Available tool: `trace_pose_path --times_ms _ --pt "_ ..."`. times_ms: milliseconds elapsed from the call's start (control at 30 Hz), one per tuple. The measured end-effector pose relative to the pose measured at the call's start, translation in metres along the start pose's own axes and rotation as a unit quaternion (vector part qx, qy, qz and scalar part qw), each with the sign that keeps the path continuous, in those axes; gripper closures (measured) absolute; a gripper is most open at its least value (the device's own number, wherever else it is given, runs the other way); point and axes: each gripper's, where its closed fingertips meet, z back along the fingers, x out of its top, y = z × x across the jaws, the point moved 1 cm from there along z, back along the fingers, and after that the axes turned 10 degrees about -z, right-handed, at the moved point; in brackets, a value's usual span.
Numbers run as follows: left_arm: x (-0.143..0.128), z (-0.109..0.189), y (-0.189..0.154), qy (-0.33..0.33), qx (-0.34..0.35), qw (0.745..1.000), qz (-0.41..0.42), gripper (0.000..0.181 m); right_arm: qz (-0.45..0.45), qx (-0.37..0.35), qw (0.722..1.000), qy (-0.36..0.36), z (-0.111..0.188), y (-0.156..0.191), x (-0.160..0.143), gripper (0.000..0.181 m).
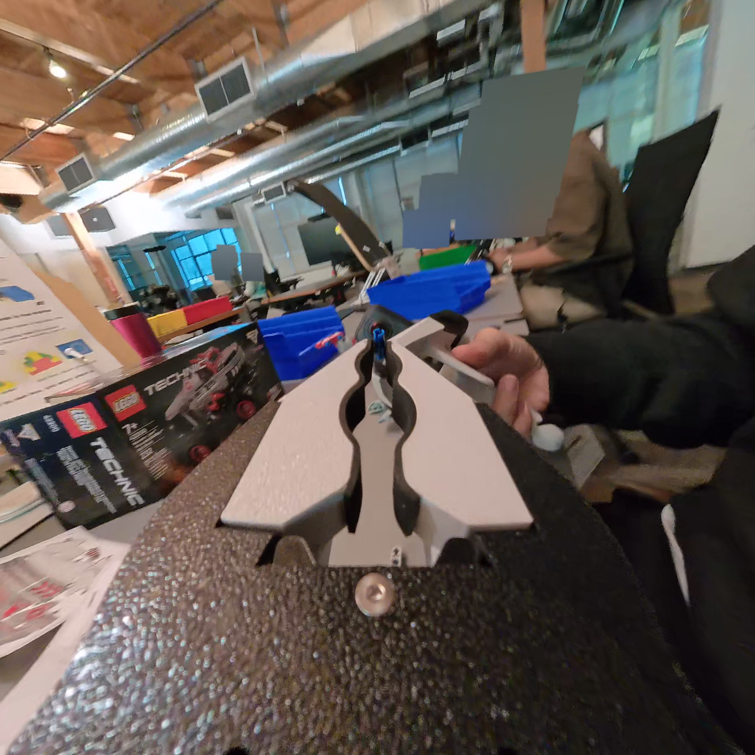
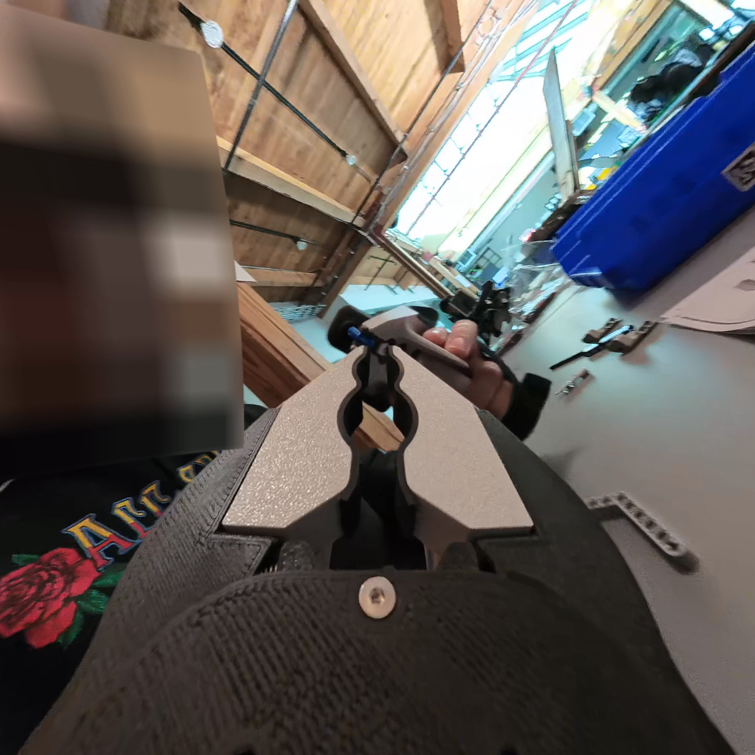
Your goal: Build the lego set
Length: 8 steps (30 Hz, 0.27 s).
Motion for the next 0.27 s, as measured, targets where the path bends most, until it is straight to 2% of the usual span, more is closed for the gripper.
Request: trace_pose_path --times_ms 33,133,267 --pt "0.004 0.002 0.000 -0.019 -0.004 1.000 0.014 0.178 -0.010 0.017 1.000 -0.003 -0.002 0.005 0.000 0.175" --pt "0.015 0.005 -0.001 -0.069 -0.024 0.996 0.052 0.178 -0.034 0.054 0.998 -0.008 -0.010 0.015 -0.003 0.177" --pt "0.024 0.008 -0.005 -0.106 -0.044 0.991 0.063 0.178 -0.049 0.077 0.996 0.003 -0.016 0.020 -0.011 0.177"
